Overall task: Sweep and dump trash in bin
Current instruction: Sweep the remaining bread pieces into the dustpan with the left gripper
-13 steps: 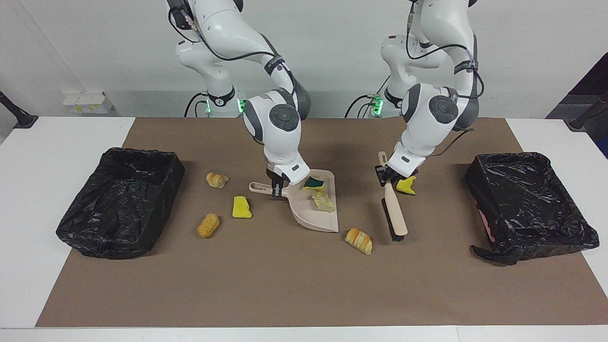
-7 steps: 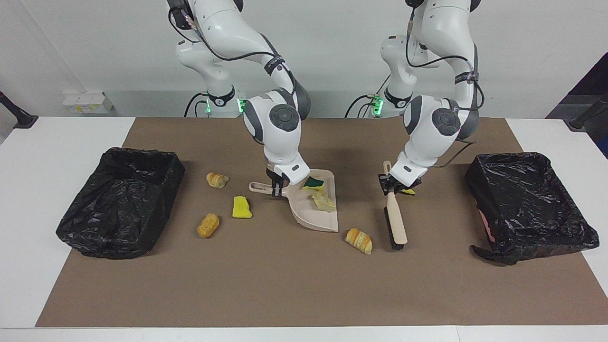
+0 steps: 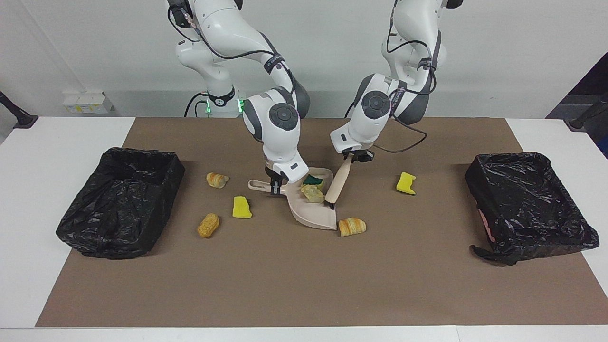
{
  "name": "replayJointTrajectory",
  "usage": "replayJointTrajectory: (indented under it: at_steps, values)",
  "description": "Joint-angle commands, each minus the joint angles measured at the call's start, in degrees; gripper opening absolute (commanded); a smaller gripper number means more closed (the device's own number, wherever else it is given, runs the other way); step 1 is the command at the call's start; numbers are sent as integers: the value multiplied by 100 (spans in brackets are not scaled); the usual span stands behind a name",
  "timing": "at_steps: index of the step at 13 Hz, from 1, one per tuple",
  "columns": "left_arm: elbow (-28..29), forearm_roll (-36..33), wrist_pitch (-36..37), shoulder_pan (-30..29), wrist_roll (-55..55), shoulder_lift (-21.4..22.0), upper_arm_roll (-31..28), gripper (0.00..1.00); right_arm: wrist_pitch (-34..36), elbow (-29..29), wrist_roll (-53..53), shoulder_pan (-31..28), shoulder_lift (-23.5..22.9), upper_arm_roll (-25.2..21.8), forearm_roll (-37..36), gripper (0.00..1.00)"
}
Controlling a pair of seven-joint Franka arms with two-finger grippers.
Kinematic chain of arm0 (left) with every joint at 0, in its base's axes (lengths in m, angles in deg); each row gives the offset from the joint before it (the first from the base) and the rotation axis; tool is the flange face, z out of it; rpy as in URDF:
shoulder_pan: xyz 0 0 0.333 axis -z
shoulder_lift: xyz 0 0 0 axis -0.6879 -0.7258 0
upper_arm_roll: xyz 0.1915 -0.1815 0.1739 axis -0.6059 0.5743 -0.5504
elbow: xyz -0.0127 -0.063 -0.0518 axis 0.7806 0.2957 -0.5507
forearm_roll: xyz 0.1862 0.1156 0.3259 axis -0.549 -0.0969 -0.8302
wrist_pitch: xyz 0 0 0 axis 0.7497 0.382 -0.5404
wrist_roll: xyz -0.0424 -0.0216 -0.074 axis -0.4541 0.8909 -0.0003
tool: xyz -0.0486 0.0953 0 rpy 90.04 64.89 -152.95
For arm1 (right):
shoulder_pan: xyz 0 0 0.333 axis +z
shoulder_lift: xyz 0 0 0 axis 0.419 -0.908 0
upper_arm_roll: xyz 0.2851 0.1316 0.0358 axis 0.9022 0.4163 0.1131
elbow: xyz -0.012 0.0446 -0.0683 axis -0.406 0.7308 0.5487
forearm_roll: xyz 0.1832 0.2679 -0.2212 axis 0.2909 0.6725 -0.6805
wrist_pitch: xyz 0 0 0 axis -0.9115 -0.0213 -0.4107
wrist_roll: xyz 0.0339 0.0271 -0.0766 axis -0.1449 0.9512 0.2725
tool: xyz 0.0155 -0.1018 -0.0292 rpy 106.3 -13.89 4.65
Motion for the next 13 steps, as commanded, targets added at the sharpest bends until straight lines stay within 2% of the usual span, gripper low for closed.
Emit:
replayJointTrajectory:
  at_steps: [1, 3, 4, 5, 7, 9, 13]
  values:
    - [-11, -7, 347, -86, 32, 382, -185, 0, 29, 202, -96, -21, 174, 36, -64, 0]
    - [-47, -68, 121, -585, 189, 305, -283, 0, 29, 211, -140, -21, 175, 36, -64, 0]
    - [-3, -86, -220, -822, 399, 269, -291, 0, 29, 202, -149, -21, 175, 36, -64, 0]
    - [6, -86, -711, -1103, 584, 95, -291, 0, 29, 211, -175, -21, 175, 36, -73, 0]
    - [-64, -287, -1294, -1298, 699, -327, -300, 0, 20, 211, -175, -21, 175, 36, -73, 0]
    - [-47, -288, -1235, -1274, 717, -320, -291, 0, 20, 219, -175, -21, 175, 36, -73, 0]
    - [217, -280, -691, -703, 708, -57, -265, 0, 29, 228, -184, -12, 183, 36, -73, 0]
